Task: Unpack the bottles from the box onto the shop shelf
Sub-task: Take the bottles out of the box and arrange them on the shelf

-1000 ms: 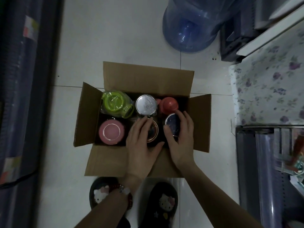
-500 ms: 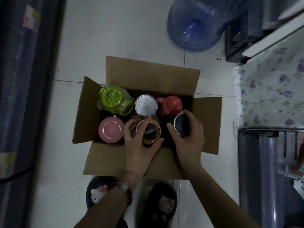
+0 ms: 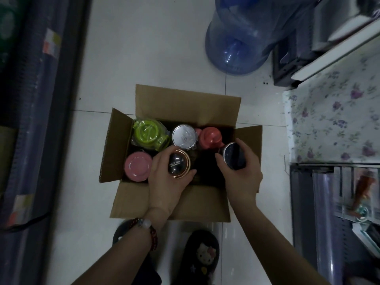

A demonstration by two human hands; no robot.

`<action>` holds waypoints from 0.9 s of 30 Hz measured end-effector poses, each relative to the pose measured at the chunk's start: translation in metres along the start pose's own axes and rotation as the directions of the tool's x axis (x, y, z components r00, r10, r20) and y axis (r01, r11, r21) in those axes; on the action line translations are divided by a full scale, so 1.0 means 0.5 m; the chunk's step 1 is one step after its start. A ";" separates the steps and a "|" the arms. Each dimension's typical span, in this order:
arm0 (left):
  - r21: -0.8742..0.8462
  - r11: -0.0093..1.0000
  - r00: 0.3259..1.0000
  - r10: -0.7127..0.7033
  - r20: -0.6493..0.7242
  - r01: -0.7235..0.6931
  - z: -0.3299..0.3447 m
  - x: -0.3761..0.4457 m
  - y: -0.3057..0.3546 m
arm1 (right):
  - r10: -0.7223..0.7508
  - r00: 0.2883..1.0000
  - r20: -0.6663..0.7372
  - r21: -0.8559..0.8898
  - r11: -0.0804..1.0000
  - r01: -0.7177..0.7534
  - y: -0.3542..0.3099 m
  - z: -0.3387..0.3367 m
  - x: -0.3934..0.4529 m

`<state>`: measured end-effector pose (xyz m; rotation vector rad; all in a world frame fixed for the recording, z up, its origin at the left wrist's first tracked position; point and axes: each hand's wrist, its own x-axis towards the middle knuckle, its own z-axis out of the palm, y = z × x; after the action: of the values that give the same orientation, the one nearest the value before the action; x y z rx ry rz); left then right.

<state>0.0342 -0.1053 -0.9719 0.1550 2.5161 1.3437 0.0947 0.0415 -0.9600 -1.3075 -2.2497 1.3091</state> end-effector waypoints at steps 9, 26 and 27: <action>-0.065 0.992 0.988 -0.103 0.119 0.111 -0.118 -0.002 0.218 | 0.032 0.999 -0.013 0.034 0.999 -0.031 -0.173 -0.142 -0.025; -0.072 0.976 0.971 0.215 0.107 -0.208 -0.396 0.039 0.942 | -0.010 0.983 -0.184 0.115 0.993 0.031 -0.727 -0.587 -0.046; -0.092 0.968 0.963 0.244 0.113 -0.234 -0.409 0.037 0.985 | -0.012 0.979 -0.205 0.122 0.992 0.038 -0.758 -0.613 -0.049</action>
<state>-0.0633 0.0121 -0.4608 0.5247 2.3975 1.4693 0.0641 0.1238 -0.4798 -1.3008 -2.0062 1.2255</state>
